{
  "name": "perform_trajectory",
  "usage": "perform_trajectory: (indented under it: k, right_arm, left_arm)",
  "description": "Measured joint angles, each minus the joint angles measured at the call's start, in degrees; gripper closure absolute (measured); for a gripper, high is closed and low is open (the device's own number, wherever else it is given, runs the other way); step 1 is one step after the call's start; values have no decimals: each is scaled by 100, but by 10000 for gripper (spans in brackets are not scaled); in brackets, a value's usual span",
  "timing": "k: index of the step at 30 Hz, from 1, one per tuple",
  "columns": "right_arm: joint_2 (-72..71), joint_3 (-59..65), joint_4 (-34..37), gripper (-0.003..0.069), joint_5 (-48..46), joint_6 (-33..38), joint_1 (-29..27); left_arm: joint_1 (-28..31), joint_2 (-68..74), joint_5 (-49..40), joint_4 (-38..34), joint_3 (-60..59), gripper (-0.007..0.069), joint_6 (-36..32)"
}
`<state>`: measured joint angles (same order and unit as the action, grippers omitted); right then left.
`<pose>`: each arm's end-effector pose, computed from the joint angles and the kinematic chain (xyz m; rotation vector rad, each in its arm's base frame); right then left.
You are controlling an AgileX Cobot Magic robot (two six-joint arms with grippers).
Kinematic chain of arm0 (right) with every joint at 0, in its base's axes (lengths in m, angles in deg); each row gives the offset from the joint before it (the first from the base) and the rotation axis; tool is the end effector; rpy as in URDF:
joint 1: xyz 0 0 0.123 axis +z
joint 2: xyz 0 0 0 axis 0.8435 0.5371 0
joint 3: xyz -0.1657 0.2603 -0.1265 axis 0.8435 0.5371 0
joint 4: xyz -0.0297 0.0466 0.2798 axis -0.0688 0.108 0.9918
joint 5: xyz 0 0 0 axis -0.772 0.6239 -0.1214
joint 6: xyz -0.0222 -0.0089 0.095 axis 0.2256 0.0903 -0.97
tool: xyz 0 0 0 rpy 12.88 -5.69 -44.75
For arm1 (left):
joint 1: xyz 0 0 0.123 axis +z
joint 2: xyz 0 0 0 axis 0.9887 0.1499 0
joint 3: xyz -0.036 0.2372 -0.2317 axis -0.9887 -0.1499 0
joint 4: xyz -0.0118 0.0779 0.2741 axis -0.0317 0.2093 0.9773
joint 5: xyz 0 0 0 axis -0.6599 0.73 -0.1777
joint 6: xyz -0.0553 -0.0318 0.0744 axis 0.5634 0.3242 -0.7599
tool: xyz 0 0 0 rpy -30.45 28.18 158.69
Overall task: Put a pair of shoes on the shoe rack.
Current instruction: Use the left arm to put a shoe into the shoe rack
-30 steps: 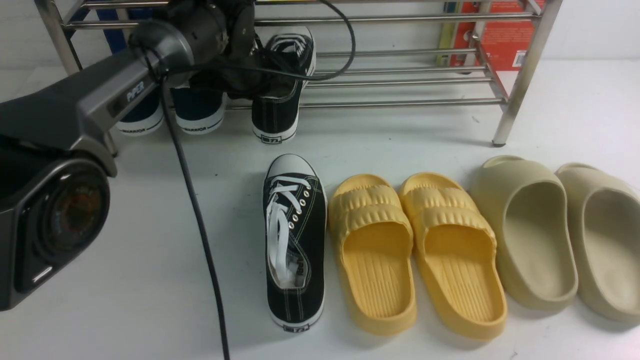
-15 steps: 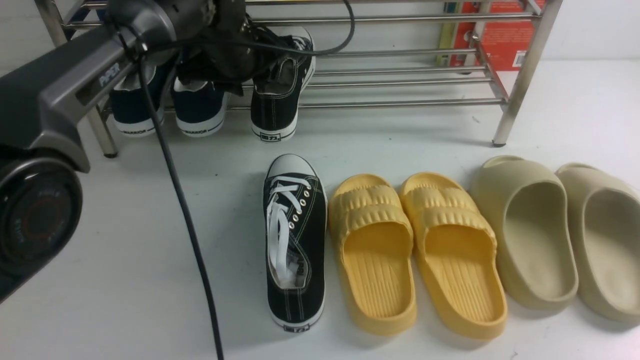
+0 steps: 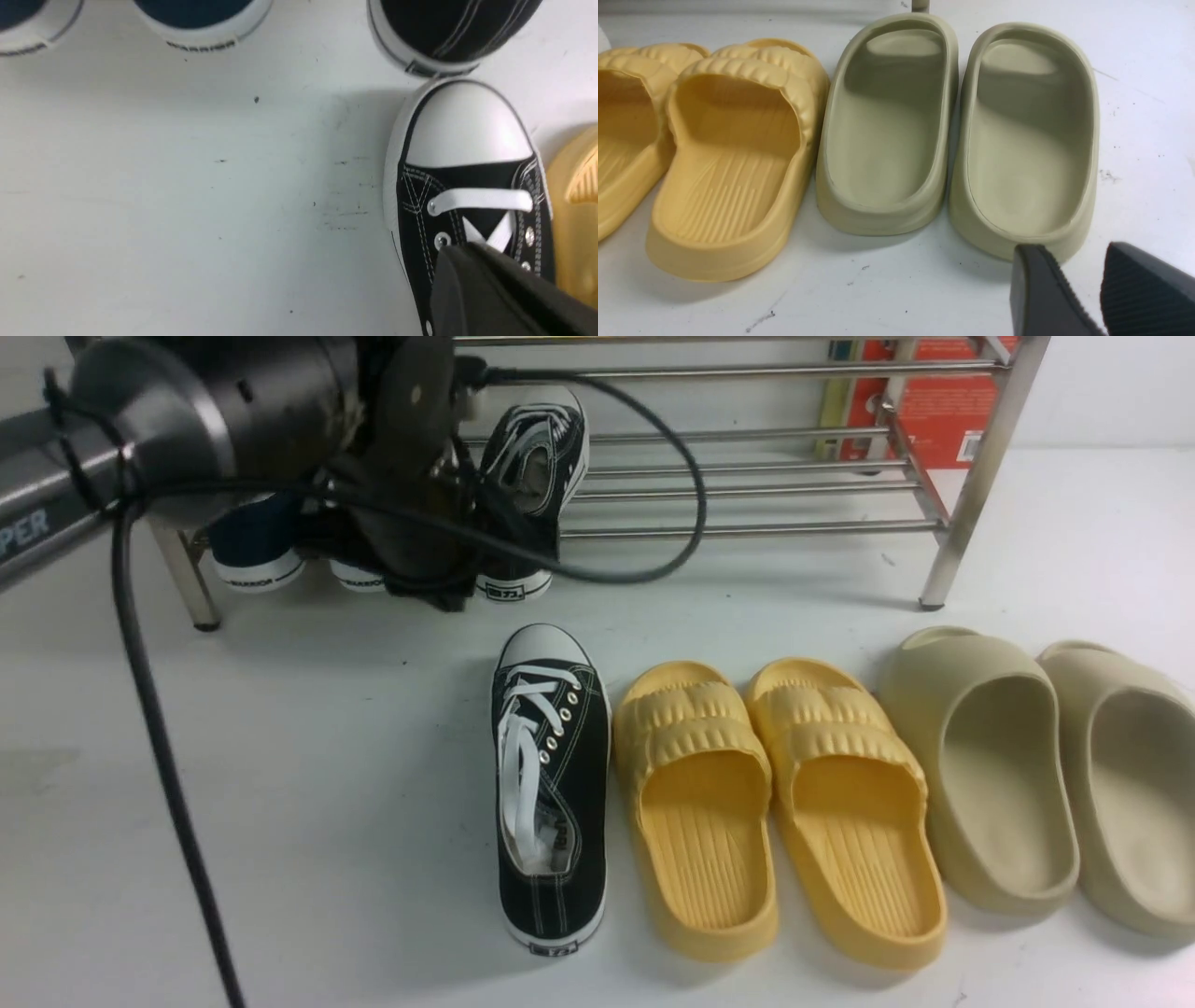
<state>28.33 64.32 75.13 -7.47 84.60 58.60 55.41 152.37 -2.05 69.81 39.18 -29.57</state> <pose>0.0438 0.0031 0.1711 0.0117 1.8732 0.0684 0.4013 -0.1776 0.3216 0.0477 2.5722 -0.0959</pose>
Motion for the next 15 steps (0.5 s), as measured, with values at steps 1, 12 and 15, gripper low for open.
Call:
perform_trajectory:
  k: [1,12,15]
  right_arm:
    - [0,0,0,419,0,0,0]
    - [0,0,0,419,0,0,0]
    - [0,0,0,419,0,0,0]
  left_arm:
    - [0,17,351,-8,-195,638,-45]
    - [350,866,2305,210,-370,638,-110]
    - [512,1172,2714,220,-344,638,-110]
